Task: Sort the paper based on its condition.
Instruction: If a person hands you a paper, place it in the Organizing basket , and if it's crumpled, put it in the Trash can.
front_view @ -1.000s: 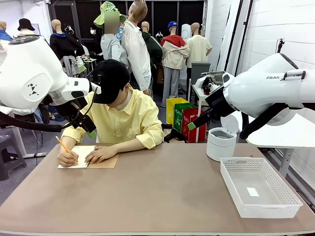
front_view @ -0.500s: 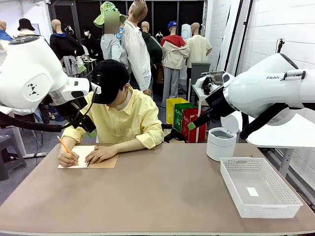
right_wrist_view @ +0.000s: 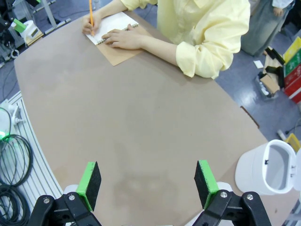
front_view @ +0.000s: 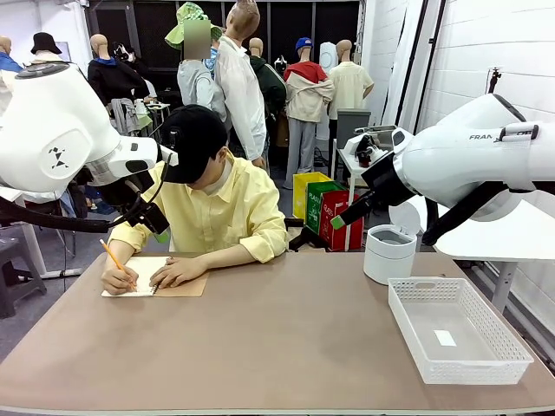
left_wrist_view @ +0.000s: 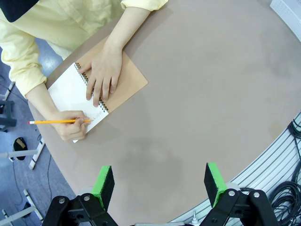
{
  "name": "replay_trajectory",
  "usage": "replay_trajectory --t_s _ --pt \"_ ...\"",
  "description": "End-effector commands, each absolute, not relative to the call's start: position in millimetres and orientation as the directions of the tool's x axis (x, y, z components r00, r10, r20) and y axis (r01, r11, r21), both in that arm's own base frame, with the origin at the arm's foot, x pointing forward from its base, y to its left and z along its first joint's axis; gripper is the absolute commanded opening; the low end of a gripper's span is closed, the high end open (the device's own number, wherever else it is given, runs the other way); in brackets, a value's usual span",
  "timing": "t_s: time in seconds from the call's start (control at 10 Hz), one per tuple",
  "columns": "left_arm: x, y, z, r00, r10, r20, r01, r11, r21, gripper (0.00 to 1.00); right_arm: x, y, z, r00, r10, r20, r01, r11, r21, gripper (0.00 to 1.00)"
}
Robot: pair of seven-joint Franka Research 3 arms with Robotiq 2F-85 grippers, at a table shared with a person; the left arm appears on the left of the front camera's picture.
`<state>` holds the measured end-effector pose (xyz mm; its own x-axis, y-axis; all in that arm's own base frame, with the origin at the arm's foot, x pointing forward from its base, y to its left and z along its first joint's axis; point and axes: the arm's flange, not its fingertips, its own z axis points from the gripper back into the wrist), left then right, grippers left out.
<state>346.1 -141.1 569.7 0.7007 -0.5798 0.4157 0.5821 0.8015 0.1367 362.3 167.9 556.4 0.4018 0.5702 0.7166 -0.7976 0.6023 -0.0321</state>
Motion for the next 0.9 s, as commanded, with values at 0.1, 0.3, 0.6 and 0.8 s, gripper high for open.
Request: replay_trajectory --t_s 0.1,0.3,0.6,0.8 --pt "346.1 -140.5 570.0 0.7 -0.58 0.416 0.582 0.801 0.139 1.0 362.5 168.1 557.4 0.403 0.576 0.711 -0.799 0.6 -0.032 1.0" --pt "346.1 -140.5 570.0 0.7 -0.58 0.416 0.582 0.801 0.139 1.0 362.5 168.1 557.4 0.403 0.576 0.711 -0.799 0.6 -0.032 1.0" --pt "346.1 -140.5 570.0 0.7 -0.58 0.416 0.582 0.801 0.139 1.0 362.5 168.1 557.4 0.403 0.576 0.711 -0.799 0.6 -0.032 1.0" --pt "346.1 -140.5 570.0 0.7 -0.58 0.416 0.582 0.801 0.139 1.0 362.5 168.1 557.4 0.403 0.576 0.711 -0.799 0.6 -0.032 1.0"
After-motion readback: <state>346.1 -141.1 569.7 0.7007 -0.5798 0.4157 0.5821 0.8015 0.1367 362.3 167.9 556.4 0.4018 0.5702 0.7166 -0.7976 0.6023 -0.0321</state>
